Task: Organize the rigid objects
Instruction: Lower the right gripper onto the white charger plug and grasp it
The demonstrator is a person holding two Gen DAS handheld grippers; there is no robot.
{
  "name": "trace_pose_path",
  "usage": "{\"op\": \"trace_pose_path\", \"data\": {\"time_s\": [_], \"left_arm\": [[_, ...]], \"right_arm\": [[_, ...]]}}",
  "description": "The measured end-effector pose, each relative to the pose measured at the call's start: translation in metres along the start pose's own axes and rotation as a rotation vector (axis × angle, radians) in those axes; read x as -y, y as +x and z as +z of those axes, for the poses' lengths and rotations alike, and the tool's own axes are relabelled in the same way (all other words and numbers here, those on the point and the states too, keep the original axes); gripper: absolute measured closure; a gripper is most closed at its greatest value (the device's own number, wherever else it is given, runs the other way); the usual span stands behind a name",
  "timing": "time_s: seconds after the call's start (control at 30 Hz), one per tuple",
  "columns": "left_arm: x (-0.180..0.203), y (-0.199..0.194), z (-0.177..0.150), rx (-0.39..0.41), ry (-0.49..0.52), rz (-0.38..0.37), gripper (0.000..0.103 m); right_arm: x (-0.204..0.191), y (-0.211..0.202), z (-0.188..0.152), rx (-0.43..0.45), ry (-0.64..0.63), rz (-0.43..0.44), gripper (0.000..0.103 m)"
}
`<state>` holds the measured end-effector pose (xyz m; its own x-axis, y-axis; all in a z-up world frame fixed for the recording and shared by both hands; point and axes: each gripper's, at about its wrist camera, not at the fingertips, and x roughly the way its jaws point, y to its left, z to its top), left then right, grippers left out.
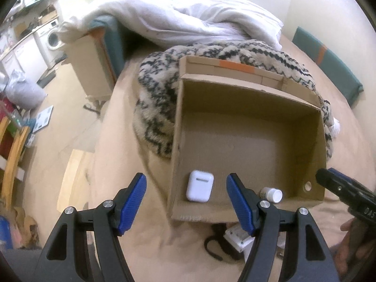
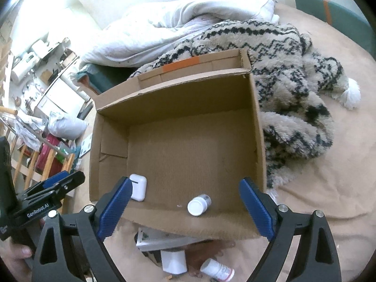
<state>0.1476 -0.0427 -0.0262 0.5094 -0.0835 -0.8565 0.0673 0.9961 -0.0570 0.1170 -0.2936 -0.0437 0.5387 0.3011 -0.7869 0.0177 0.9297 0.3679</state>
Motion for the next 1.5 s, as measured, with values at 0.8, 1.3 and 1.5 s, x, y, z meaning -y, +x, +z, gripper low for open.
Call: {"op": "trace_pose_path", "data": {"time_s": [0.8, 1.3, 1.5], "left_arm": [[-0.019, 0.005, -0.053, -0.104, -0.069, 0.028, 0.035], [-0.026, 0.019, -0.058, -0.189, -0.13, 0.015, 0.035], [-0.034, 0.02, -0.06, -0.211, -0.162, 0.012, 0.035]], "right_arm": [[0.014, -0.002, -0.066, -0.143, 0.123, -0.015, 0.005], [-0.031, 0.064, -0.099, -0.425, 0.001, 0.027, 0.038], [-0.051, 0.09, -0.11, -0.466, -0.061, -0.097, 0.049]]}}
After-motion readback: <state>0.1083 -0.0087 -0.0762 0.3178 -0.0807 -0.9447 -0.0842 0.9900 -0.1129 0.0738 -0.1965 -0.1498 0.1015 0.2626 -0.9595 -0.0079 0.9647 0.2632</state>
